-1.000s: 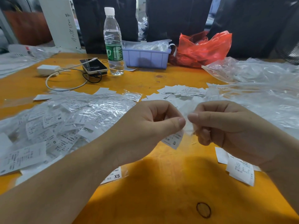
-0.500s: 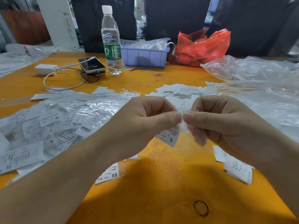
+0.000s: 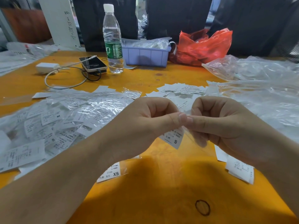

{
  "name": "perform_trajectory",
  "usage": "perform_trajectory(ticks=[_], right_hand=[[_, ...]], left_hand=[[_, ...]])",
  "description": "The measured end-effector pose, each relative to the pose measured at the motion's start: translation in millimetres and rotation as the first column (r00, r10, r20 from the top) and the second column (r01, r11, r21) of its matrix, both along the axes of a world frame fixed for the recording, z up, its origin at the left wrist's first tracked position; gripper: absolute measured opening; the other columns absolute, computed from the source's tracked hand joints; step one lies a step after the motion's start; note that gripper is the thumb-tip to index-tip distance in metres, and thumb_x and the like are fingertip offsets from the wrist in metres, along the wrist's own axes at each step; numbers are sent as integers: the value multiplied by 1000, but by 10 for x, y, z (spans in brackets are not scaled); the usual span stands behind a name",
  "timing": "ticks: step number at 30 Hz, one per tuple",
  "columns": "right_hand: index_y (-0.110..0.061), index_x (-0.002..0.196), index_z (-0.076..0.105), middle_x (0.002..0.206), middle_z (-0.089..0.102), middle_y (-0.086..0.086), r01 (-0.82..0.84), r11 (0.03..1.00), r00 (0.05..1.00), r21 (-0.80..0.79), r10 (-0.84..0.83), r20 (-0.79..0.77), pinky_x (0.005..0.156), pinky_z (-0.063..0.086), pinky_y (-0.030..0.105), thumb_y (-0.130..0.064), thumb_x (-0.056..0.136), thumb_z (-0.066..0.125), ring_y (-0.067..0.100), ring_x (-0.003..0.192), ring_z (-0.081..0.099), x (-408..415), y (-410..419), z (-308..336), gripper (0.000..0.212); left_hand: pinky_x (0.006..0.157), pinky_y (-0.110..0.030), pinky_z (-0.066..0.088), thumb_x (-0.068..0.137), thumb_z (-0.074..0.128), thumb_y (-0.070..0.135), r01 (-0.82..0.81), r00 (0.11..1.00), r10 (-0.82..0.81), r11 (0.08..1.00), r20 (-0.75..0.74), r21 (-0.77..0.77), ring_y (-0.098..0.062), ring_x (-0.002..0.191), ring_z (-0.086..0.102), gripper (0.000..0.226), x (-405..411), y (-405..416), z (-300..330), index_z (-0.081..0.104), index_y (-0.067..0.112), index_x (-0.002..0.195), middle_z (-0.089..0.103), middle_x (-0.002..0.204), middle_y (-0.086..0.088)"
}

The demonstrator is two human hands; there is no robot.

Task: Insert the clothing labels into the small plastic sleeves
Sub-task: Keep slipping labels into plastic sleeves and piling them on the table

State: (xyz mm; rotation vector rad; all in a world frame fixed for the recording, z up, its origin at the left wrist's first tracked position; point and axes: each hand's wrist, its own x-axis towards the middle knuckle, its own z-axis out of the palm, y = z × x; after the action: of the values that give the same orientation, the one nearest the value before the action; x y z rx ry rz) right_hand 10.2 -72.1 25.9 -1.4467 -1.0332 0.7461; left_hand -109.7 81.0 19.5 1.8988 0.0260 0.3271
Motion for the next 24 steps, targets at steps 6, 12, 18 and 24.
perform_trajectory(ticks=[6, 12, 18, 24], right_hand=[[-11, 77, 63, 56, 58, 8, -34, 999, 998, -9, 33, -47, 48, 44, 23, -24, 66, 86, 17, 49, 50, 33, 0, -16, 28], [-9, 85, 72, 56, 58, 5, -28, 999, 1000, -41, 28, 1, 48, 42, 21, -23, 71, 77, 14, 49, 51, 29, 15, -37, 20], [-5, 80, 72, 55, 58, 7, 2, 999, 1000, -53, -1, 15, 47, 42, 23, -17, 68, 81, 15, 49, 50, 39, -2, -17, 19], [-2, 79, 70, 55, 58, 6, -35, 997, 999, -72, 33, -20, 46, 42, 19, -17, 72, 70, 13, 48, 50, 6, 18, -36, 17]], left_hand=[[51, -7, 39, 82, 61, 31, -39, 999, 40, 999, 32, -20, 2, 57, 57, 18, 4, 5, 0, 70, 18, 74, 63, 61, 12], [49, -12, 40, 89, 64, 33, -115, 991, 112, 993, 78, 31, -3, 55, 51, 22, 9, 8, -12, 70, 17, 76, 59, 62, -2], [51, -22, 51, 88, 60, 28, -252, 964, 257, 965, 72, -77, -9, 58, 58, 15, 37, 81, -19, 73, 25, 81, 68, 71, 8], [59, -29, 58, 93, 62, 10, -349, 922, 356, 935, 156, -71, -18, 65, 66, 21, 28, 119, -31, 67, 30, 96, 69, 83, 11]])
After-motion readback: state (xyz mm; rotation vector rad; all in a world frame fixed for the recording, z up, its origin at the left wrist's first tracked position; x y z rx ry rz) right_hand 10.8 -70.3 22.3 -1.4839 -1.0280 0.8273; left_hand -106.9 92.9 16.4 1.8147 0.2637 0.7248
